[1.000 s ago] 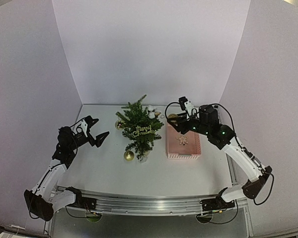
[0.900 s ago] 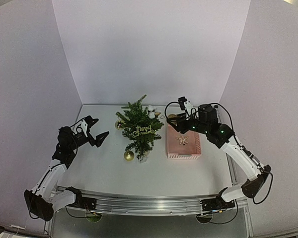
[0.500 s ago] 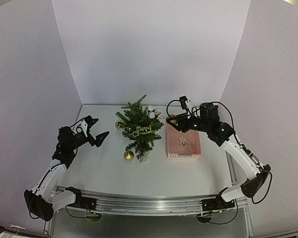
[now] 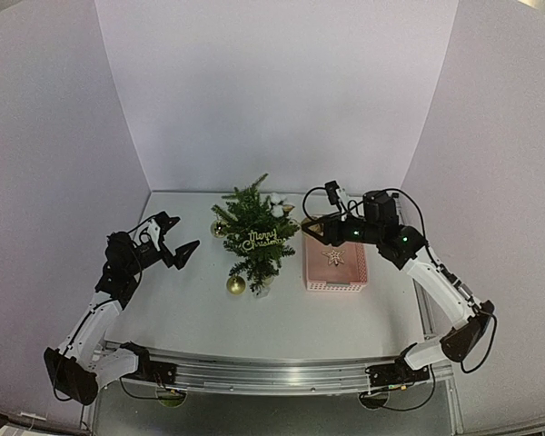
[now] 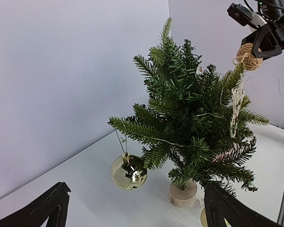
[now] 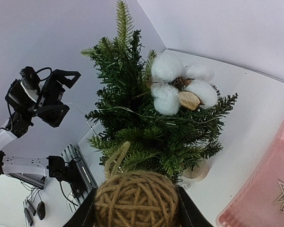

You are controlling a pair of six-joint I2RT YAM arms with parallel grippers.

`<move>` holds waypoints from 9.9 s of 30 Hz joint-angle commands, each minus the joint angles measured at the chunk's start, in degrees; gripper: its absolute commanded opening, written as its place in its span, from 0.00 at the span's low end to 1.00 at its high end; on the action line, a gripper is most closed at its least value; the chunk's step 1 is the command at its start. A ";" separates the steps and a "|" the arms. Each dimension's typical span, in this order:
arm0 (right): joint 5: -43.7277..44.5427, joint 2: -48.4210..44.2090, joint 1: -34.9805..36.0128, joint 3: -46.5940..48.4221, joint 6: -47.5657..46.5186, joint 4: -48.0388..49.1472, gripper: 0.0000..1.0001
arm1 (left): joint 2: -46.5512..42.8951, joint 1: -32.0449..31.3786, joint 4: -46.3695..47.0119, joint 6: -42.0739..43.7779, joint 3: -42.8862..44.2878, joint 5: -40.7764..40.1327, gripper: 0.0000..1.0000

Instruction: Decorate the small christmas tree

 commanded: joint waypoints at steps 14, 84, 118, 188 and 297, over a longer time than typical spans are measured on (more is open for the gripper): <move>0.17 -2.63 -0.28 -3.09 1.56 1.26 0.00 | -0.38 -0.23 1.74 0.75 0.05 -0.24 1.00; -6.81 5.97 0.24 -1.21 1.96 -0.94 0.22 | 0.60 -0.23 2.24 2.66 -0.58 -0.39 1.00; -5.92 4.36 0.27 1.00 3.20 -1.21 0.67 | 0.55 -0.27 2.31 3.43 -0.15 -0.30 1.00; 26.80 56.76 -12.58 31.95 0.83 -44.39 0.17 | 15.34 4.48 1.79 1.65 5.22 -11.05 1.00; 54.10 34.65 33.90 43.54 -23.02 16.29 0.20 | 16.75 -13.68 -5.39 -3.43 34.12 4.58 0.00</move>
